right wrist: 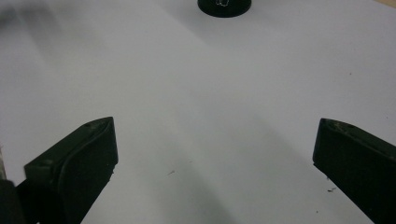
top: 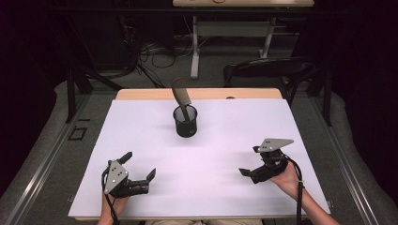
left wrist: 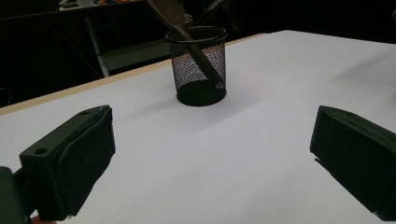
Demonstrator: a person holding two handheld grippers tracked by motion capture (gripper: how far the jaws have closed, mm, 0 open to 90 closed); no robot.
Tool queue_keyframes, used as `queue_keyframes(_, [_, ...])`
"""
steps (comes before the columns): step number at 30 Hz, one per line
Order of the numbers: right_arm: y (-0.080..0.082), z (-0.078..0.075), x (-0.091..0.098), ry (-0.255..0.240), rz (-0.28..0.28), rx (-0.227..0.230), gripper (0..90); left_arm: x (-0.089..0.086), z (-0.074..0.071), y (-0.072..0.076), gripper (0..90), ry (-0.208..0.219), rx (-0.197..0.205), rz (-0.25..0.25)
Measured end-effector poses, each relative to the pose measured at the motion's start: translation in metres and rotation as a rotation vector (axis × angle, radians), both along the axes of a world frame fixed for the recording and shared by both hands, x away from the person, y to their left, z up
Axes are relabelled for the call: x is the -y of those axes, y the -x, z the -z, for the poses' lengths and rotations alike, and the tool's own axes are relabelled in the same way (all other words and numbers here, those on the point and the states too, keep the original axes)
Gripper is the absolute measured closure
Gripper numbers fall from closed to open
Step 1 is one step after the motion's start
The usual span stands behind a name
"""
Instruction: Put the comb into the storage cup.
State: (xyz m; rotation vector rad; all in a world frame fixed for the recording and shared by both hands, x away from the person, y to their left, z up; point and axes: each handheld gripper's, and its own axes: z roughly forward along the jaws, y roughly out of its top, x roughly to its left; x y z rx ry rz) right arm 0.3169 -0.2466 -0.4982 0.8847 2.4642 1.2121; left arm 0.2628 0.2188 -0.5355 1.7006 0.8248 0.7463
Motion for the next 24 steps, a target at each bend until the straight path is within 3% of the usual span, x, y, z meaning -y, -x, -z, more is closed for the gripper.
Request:
queue_keyframes(9, [0.01,0.006,0.009,-0.016,0.028,0.036,0.0,0.001,0.0,-0.001,0.1,-0.002,-0.004,0.002])
queue_keyframes(24, [0.026,0.011,0.021,-0.037,0.057,0.042,0.0,0.001,0.0,-0.001,0.1,-0.003,-0.004,0.001])
